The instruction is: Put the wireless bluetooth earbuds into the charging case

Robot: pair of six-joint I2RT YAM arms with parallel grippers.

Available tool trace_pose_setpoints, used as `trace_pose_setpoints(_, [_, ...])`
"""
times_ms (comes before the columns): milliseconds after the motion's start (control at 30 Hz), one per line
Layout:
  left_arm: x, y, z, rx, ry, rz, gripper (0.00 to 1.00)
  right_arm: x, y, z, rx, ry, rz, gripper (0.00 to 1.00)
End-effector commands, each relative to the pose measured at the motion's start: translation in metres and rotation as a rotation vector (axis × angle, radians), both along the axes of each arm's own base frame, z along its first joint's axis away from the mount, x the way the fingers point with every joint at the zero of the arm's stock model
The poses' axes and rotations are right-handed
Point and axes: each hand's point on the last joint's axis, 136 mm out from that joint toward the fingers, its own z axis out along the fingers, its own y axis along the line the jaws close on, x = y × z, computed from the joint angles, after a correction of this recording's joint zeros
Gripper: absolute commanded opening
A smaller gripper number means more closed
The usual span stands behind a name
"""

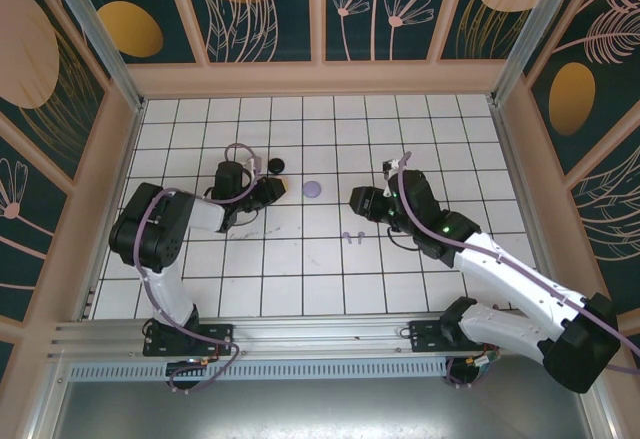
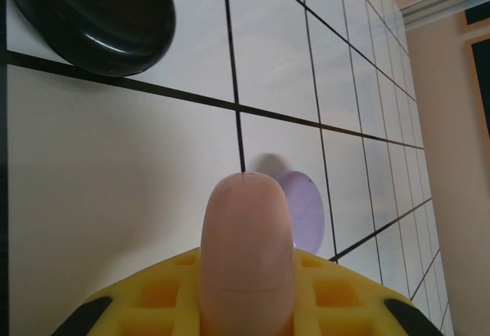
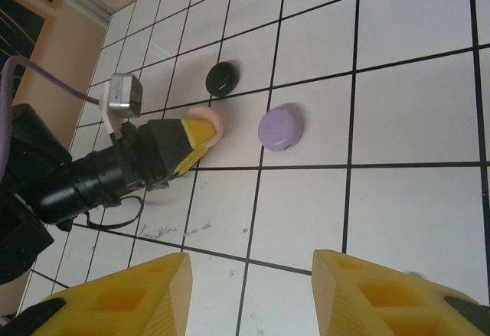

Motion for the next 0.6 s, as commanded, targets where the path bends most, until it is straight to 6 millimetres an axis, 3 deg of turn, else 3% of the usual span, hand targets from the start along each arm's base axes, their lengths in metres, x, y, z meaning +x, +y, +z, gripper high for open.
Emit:
trace_pose_setpoints(0, [0.004, 0.005, -0.011, 0.005, 0.063, 0.024, 0.17, 0.006, 0.005, 0.024, 0.017, -0.063, -0.003, 0.46])
trace_pose_setpoints(200, [0.014, 0.013, -0.022, 0.011, 0.125, 0.073, 0.23, 0.005, 0.008, 0.028, 0.014, -0.07, 0.002, 0.52])
trace_pose_setpoints(400, [0.017, 0.017, -0.024, 0.04, 0.147, 0.091, 0.31, 0.004, 0.011, 0.034, 0.011, -0.086, 0.011, 0.67])
trace_pose_setpoints(567, [0.018, 0.027, -0.023, 0.093, 0.159, 0.122, 0.43, 0.005, 0.012, 0.039, 0.003, -0.096, 0.011, 0.69])
